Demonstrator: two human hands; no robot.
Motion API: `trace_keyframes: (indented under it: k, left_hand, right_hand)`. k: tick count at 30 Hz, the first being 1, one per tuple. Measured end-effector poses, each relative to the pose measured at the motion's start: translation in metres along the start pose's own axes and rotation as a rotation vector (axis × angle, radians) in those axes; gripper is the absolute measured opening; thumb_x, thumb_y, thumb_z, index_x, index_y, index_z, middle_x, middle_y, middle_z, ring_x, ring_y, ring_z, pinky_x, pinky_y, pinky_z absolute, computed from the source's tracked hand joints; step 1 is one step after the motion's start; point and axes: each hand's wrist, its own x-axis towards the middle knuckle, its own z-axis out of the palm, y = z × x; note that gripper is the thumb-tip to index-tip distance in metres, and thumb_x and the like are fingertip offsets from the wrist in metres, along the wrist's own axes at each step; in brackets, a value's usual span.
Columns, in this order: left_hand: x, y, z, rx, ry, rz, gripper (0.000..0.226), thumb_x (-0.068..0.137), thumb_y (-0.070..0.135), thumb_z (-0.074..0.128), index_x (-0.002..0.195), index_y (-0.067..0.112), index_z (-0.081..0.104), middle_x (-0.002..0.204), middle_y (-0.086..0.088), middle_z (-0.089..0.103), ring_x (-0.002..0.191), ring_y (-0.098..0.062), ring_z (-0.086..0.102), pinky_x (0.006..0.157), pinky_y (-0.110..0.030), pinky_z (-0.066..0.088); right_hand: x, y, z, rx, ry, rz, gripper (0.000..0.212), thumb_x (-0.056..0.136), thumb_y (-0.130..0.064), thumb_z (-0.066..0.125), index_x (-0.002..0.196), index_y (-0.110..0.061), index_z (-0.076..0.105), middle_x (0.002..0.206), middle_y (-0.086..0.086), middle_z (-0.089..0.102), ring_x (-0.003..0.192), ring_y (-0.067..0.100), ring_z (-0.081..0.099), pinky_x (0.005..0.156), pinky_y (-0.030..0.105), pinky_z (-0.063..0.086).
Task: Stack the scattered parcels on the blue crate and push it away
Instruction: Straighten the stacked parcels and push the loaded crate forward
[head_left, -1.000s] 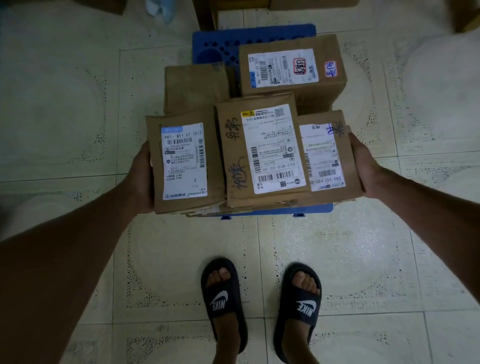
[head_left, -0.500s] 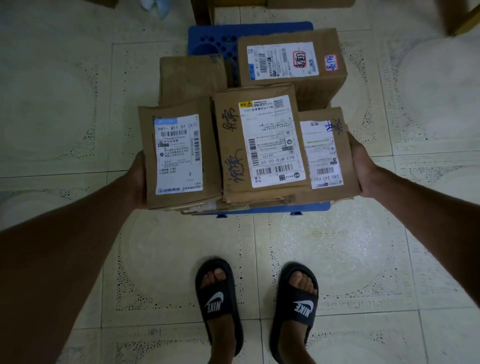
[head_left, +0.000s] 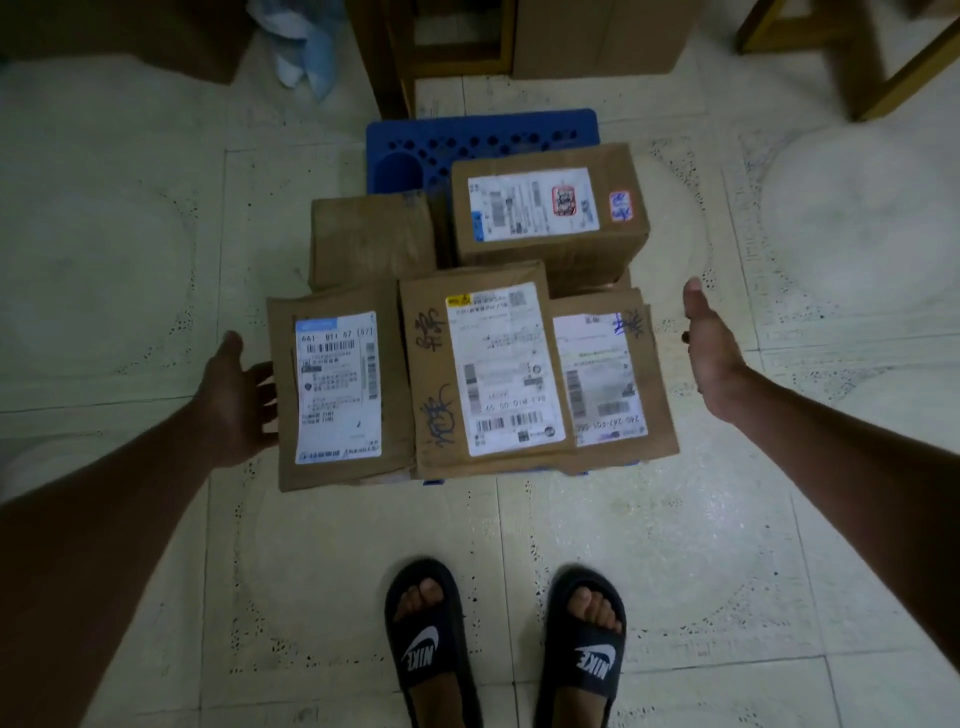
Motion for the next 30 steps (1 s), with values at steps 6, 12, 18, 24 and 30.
trace_keyframes:
  k: [6, 12, 18, 24, 30]
  left_hand:
    - [0.032, 0.064, 0.012, -0.029, 0.021, 0.075, 0.068, 0.089, 0.071, 0.034, 0.131, 0.019, 0.050, 0.110, -0.006, 0.061, 0.098, -0.023, 0.059, 0.090, -0.036, 0.046]
    - [0.059, 0.107, 0.040, 0.209, 0.043, 0.120, 0.078, 0.083, 0.068, 0.051, 0.143, 0.020, 0.042, 0.138, -0.006, 0.051, 0.125, -0.027, 0.049, 0.108, -0.042, 0.038]
    - [0.087, 0.133, 0.038, 0.436, -0.015, 0.167, 0.076, 0.082, 0.065, 0.055, 0.145, 0.024, 0.039, 0.139, -0.005, 0.052, 0.119, -0.026, 0.053, 0.099, -0.042, 0.045]
    - [0.085, 0.134, 0.050, 0.377, -0.067, 0.107, 0.065, 0.087, 0.058, 0.055, 0.141, 0.023, 0.043, 0.133, -0.006, 0.055, 0.112, -0.027, 0.054, 0.092, -0.043, 0.048]
    - [0.078, 0.132, 0.060, 0.347, -0.028, 0.080, 0.065, 0.086, 0.059, 0.056, 0.140, 0.023, 0.045, 0.136, -0.009, 0.054, 0.116, -0.029, 0.054, 0.086, -0.042, 0.050]
  right_hand:
    - [0.016, -0.093, 0.006, -0.042, -0.004, -0.190, 0.069, 0.084, -0.075, 0.036, 0.121, -0.021, 0.056, 0.110, 0.006, 0.059, 0.103, 0.026, 0.053, 0.083, 0.035, 0.041]
    - [0.041, -0.136, 0.033, -0.074, -0.085, -0.097, 0.068, 0.084, -0.064, 0.053, 0.136, -0.020, 0.046, 0.118, 0.008, 0.063, 0.089, 0.019, 0.060, 0.061, 0.026, 0.038]
    - [0.048, -0.139, 0.046, -0.058, -0.231, -0.092, 0.057, 0.084, -0.035, 0.071, 0.133, -0.017, 0.047, 0.114, 0.008, 0.069, 0.097, 0.023, 0.068, 0.071, 0.033, 0.057]
    - [0.048, -0.133, 0.045, -0.091, -0.213, -0.124, 0.051, 0.083, -0.038, 0.071, 0.127, -0.020, 0.051, 0.110, 0.005, 0.070, 0.094, 0.020, 0.068, 0.080, 0.035, 0.058]
    - [0.045, -0.126, 0.032, -0.123, -0.258, -0.130, 0.050, 0.085, -0.038, 0.068, 0.129, -0.021, 0.052, 0.112, 0.010, 0.069, 0.102, 0.028, 0.068, 0.082, 0.045, 0.059]
